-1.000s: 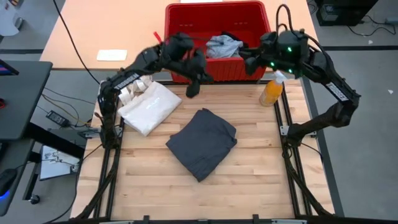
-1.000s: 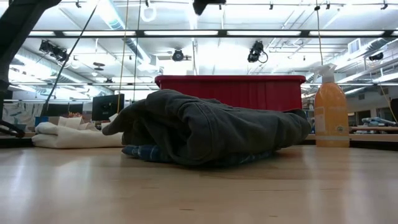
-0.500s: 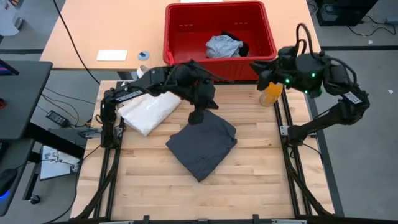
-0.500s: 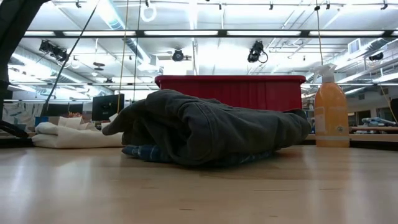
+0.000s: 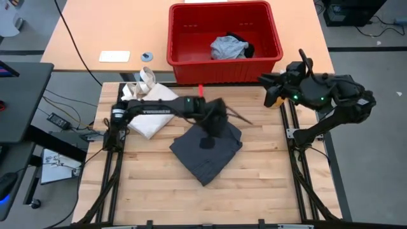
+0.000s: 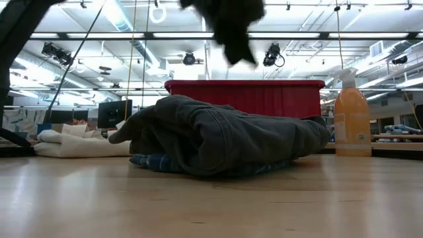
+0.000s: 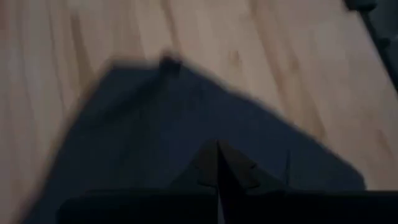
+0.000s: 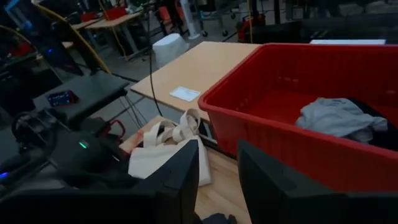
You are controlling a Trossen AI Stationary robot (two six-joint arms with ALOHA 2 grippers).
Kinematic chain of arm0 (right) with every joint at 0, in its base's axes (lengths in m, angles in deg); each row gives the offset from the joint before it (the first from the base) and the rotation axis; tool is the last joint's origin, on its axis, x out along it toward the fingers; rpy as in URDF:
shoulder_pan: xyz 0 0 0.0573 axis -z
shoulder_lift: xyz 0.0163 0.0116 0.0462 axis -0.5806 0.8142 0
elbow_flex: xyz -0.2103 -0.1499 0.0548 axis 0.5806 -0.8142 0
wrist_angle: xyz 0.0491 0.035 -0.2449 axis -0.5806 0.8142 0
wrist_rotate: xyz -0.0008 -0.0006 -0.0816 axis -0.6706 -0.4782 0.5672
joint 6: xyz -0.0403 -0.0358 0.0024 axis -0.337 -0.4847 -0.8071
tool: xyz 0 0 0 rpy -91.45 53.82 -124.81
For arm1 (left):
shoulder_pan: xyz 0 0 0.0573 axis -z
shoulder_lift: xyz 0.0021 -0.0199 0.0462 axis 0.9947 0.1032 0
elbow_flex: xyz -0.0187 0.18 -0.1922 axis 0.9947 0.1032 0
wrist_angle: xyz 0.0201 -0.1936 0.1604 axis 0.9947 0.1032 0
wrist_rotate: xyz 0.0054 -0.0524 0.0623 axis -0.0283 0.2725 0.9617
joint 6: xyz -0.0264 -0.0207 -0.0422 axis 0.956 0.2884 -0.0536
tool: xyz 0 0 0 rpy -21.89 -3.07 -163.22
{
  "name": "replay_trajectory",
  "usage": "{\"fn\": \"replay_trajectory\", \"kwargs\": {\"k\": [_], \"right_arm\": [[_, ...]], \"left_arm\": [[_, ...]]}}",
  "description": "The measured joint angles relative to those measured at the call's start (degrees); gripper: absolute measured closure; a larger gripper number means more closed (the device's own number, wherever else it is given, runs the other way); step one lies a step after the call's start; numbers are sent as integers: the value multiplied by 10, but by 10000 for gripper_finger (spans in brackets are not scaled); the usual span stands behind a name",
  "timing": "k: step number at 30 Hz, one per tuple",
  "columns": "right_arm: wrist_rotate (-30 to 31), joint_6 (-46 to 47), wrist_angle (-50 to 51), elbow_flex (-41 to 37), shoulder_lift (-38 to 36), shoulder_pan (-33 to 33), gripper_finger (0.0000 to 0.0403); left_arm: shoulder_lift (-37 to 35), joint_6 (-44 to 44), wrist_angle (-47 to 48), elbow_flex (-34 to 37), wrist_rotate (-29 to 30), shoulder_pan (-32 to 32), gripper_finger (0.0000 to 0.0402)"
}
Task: Fold Laundry from Bin
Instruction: Put the dark gray shorts into the red organizer bin
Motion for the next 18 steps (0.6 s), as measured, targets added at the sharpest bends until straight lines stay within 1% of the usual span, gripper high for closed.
{"fn": "replay_trajectory", "kwargs": {"k": [3, 5, 8, 11, 13, 15, 18], "right_arm": [[8, 25, 14, 0, -4, -13, 286], [-9, 45, 22, 0, -4, -18, 286], [-63, 48, 46, 0, 9, -18, 286], [-109, 80, 105, 0, 34, -16, 286], [-152, 110, 149, 0, 52, -6, 285], [-214, 127, 174, -1, 69, 9, 285], [-311, 124, 165, -29, 86, 26, 285]], "left_arm": [[-82, 47, -82, 153, 1, -1, 400], [-149, 75, -138, 246, 4, 2, 400], [-245, 114, -213, 364, 52, 18, 400], [-325, 159, -286, 459, 108, 40, 400], [-366, 193, -321, 520, 117, 54, 398], [-388, 235, -348, 574, 117, 65, 393], [-402, 317, -354, 632, 121, 77, 380]]}}
